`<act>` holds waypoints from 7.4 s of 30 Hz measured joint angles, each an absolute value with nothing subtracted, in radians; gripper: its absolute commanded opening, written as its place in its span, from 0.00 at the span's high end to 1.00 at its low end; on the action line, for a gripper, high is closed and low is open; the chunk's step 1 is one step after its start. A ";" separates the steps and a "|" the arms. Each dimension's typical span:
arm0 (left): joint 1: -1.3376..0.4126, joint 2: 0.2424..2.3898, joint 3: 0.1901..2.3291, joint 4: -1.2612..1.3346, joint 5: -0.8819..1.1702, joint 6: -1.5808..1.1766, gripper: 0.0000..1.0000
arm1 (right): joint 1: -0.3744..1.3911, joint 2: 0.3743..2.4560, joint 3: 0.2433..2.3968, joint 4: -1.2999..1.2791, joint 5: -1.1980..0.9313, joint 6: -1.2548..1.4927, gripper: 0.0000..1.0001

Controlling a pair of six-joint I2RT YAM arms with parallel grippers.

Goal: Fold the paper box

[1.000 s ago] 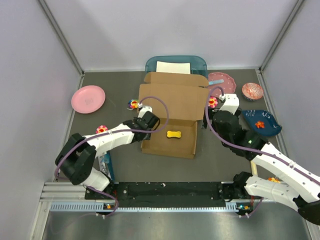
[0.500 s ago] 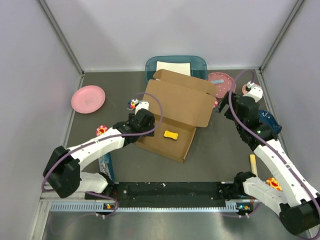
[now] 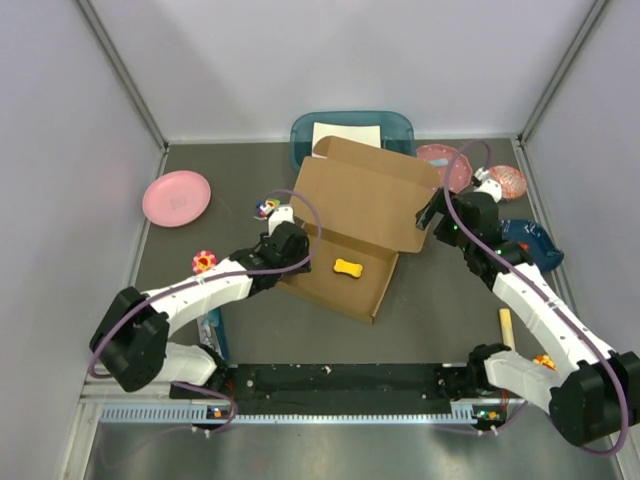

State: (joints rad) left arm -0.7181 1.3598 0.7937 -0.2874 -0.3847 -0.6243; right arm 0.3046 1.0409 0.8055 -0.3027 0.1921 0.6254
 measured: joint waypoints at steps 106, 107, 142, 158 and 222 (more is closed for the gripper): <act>-0.088 1.793 1.168 0.146 0.684 -0.410 0.47 | 0.128 1.466 0.785 0.373 -0.345 0.481 0.94; -0.088 1.793 1.168 0.146 0.684 -0.408 0.50 | 0.130 1.466 0.785 0.373 -0.345 0.480 0.94; -0.534 1.359 0.658 0.556 -0.181 -0.413 1.00 | 0.500 1.216 0.733 0.132 0.370 0.362 1.00; -0.835 1.384 0.568 0.796 -0.739 -0.265 0.99 | 0.635 1.195 0.677 0.200 0.611 0.422 1.00; -0.671 1.551 0.606 1.309 -0.570 0.017 1.00 | 0.768 1.385 0.622 1.011 0.782 -0.118 1.00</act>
